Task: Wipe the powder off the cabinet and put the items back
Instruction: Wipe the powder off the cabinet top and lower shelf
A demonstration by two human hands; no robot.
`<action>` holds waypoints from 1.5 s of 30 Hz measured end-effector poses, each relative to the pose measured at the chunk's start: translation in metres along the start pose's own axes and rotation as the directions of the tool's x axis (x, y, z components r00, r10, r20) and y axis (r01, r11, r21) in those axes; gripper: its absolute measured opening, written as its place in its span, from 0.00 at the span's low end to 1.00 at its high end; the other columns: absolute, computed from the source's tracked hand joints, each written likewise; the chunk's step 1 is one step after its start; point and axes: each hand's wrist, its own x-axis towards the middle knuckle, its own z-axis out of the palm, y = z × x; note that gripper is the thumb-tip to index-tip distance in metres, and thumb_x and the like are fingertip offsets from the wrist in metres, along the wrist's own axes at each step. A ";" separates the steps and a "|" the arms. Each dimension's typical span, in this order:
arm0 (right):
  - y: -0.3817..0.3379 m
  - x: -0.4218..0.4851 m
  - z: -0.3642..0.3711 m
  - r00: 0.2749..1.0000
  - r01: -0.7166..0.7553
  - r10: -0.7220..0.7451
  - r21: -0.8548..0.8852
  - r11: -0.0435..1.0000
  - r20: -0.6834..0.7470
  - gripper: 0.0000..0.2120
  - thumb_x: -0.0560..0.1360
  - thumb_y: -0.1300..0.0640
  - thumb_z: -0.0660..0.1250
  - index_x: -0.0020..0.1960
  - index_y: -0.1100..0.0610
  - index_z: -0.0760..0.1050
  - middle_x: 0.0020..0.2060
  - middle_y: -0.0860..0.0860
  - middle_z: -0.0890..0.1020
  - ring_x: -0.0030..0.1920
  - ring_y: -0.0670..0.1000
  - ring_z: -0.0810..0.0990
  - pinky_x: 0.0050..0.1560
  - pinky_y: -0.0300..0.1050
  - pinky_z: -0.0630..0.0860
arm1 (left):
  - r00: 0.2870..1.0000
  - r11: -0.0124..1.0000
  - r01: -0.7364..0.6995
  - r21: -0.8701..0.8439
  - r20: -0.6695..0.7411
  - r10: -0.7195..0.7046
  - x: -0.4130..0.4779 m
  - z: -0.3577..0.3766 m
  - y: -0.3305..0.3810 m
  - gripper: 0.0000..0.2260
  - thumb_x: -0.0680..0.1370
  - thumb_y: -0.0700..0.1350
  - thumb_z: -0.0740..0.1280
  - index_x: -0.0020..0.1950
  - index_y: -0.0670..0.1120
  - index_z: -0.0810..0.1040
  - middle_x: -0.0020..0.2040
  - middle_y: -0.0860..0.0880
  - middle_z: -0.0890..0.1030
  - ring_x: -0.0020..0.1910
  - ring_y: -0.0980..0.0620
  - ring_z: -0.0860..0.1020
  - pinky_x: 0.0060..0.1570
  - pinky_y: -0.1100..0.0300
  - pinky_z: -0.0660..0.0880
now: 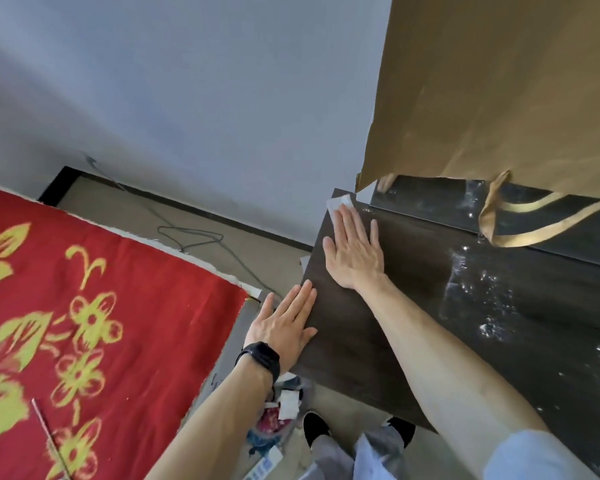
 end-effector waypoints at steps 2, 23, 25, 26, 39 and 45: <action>0.031 -0.017 -0.003 0.989 -0.142 0.144 0.042 0.989 -0.037 0.31 0.82 0.42 0.37 0.81 0.53 0.38 0.81 0.47 0.39 0.79 0.47 0.36 0.77 0.59 0.35 | 1.000 1.000 -0.002 -0.006 0.007 0.002 0.000 -0.002 0.000 0.29 0.84 0.59 0.44 0.78 0.51 0.32 0.76 0.55 0.30 0.78 0.55 0.37 0.78 0.46 0.43; 0.156 -0.126 -0.013 0.704 -0.695 0.709 0.171 0.699 -0.041 0.36 0.79 0.38 0.35 0.82 0.56 0.43 0.81 0.52 0.43 0.80 0.51 0.37 0.76 0.67 0.42 | 0.999 1.000 0.017 0.026 0.047 -0.018 0.000 -0.010 0.009 0.29 0.85 0.56 0.45 0.80 0.47 0.36 0.80 0.52 0.34 0.79 0.53 0.38 0.77 0.47 0.47; 0.127 -0.127 -0.003 0.728 -0.663 0.683 0.194 0.723 -0.061 0.36 0.79 0.38 0.37 0.81 0.57 0.43 0.81 0.52 0.43 0.80 0.51 0.36 0.76 0.68 0.41 | 0.998 1.000 0.023 0.014 0.055 -0.024 0.000 -0.011 0.010 0.29 0.85 0.56 0.45 0.80 0.47 0.36 0.80 0.52 0.34 0.79 0.53 0.38 0.77 0.47 0.47; 0.100 -0.129 0.007 0.797 -0.579 0.597 0.166 0.798 -0.090 0.35 0.80 0.39 0.38 0.81 0.57 0.44 0.81 0.52 0.44 0.80 0.52 0.37 0.76 0.68 0.40 | 0.998 1.000 0.021 0.015 0.054 -0.022 0.000 -0.011 0.010 0.29 0.85 0.56 0.45 0.80 0.47 0.36 0.80 0.52 0.34 0.79 0.53 0.38 0.77 0.47 0.47; 0.106 -0.224 0.017 0.711 -0.684 0.699 0.161 0.712 -0.071 0.36 0.80 0.38 0.38 0.81 0.58 0.40 0.81 0.56 0.43 0.80 0.54 0.38 0.76 0.68 0.44 | 0.994 0.972 0.099 -0.213 -0.020 -0.105 -0.091 0.031 0.029 0.27 0.84 0.52 0.49 0.81 0.49 0.44 0.81 0.53 0.42 0.80 0.53 0.41 0.78 0.45 0.48; -0.042 -0.223 0.074 0.993 0.080 -0.076 0.037 0.996 -0.093 0.32 0.84 0.41 0.45 0.82 0.57 0.47 0.82 0.52 0.47 0.81 0.51 0.43 0.76 0.66 0.50 | 0.991 0.966 0.123 -0.226 -0.013 -0.130 -0.101 0.038 0.027 0.30 0.82 0.47 0.56 0.81 0.46 0.46 0.81 0.50 0.44 0.80 0.52 0.43 0.77 0.48 0.48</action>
